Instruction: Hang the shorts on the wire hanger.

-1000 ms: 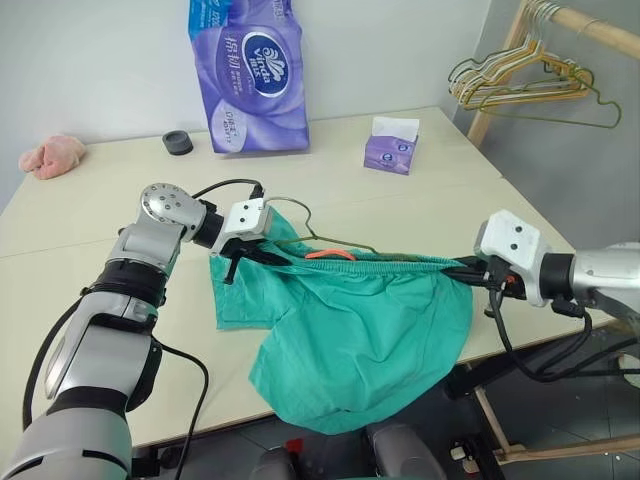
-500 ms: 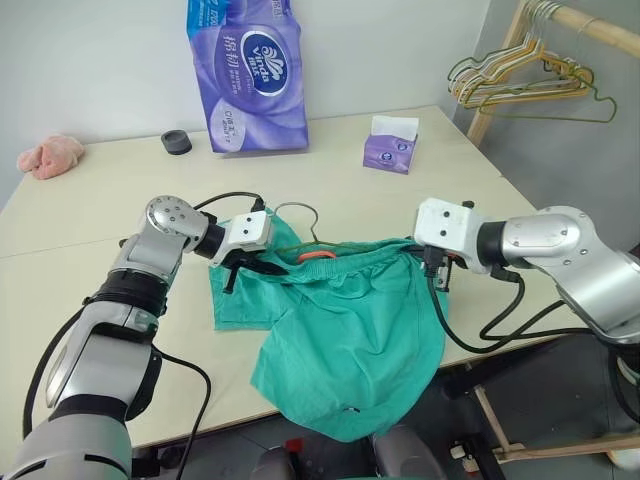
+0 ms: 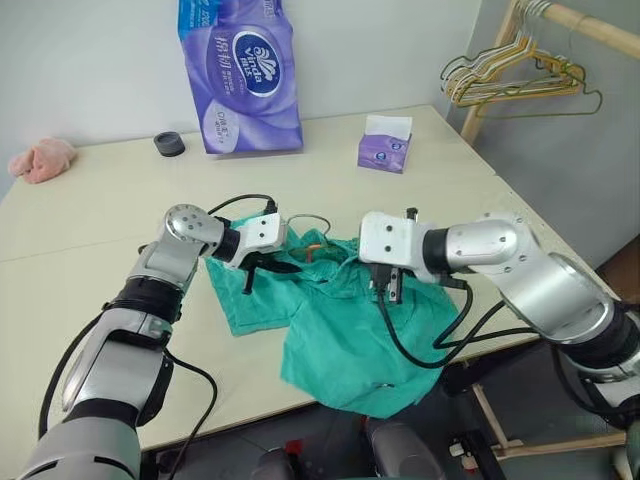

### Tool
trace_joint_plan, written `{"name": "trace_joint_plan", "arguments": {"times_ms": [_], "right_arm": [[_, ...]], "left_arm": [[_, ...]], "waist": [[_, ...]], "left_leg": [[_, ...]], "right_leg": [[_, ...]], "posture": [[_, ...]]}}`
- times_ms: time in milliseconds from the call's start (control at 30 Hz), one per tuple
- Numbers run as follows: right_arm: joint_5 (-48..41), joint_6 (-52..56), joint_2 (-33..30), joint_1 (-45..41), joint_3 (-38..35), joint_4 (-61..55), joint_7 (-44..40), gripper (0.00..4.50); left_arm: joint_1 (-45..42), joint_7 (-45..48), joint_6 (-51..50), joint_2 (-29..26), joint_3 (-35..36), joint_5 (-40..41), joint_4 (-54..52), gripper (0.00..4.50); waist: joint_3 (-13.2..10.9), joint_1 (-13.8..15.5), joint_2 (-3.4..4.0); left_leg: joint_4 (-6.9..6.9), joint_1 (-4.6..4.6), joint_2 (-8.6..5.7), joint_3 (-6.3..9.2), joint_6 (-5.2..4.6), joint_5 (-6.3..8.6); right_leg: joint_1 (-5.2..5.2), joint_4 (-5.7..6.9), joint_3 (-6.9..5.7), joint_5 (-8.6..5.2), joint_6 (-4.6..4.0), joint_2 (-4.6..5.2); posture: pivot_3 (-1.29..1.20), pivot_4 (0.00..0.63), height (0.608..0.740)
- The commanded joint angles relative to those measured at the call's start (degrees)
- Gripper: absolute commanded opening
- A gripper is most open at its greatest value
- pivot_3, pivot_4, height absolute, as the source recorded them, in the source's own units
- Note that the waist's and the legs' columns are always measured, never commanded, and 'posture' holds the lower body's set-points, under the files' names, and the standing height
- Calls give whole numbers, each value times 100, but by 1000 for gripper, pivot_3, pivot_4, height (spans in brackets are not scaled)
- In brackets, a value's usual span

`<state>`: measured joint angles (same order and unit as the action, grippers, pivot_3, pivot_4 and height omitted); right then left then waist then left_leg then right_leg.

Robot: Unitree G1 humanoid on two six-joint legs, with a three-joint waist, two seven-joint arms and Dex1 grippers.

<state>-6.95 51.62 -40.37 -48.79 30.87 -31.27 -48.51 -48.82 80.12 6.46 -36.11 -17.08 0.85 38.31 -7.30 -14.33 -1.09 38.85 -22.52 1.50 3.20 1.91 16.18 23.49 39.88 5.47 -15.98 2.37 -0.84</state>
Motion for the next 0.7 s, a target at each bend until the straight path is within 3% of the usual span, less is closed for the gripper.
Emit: {"name": "trace_joint_plan", "arguments": {"times_ms": [33,300,433,567,700], "right_arm": [[212,-208,-25,-149,-33,-3,-26,583],[135,-60,-109,-75,-424,-214,-137,3161],[-129,257,-290,59,-814,-534,-245,3161],[-266,429,-856,395,-1279,-705,-368,3161],[-266,308,-1194,757,-1368,-621,-386,3161]], "left_arm": [[5,-184,-34,34,212,57,-316,0],[195,-280,54,80,257,125,-488,0],[227,-257,76,86,269,159,-514,0],[272,-200,52,83,286,213,-596,0],[264,-120,5,111,312,287,-639,0]], "waist": [[0,-9,0],[0,-11,0],[0,-9,0],[0,-3,0],[0,-14,0]], "left_leg": [[0,0,0,4,0,0],[0,2,0,12,0,0],[0,1,1,16,0,0],[0,-1,0,14,0,0],[-1,1,-4,-3,0,0]], "right_leg": [[0,0,0,0,0,0],[0,2,1,0,0,1],[0,1,-1,0,0,5],[0,0,-2,0,0,5],[0,0,1,0,1,6]], "posture": [[-252,87,740],[-250,86,740],[-250,86,740],[-252,87,740],[-261,90,740]]}}
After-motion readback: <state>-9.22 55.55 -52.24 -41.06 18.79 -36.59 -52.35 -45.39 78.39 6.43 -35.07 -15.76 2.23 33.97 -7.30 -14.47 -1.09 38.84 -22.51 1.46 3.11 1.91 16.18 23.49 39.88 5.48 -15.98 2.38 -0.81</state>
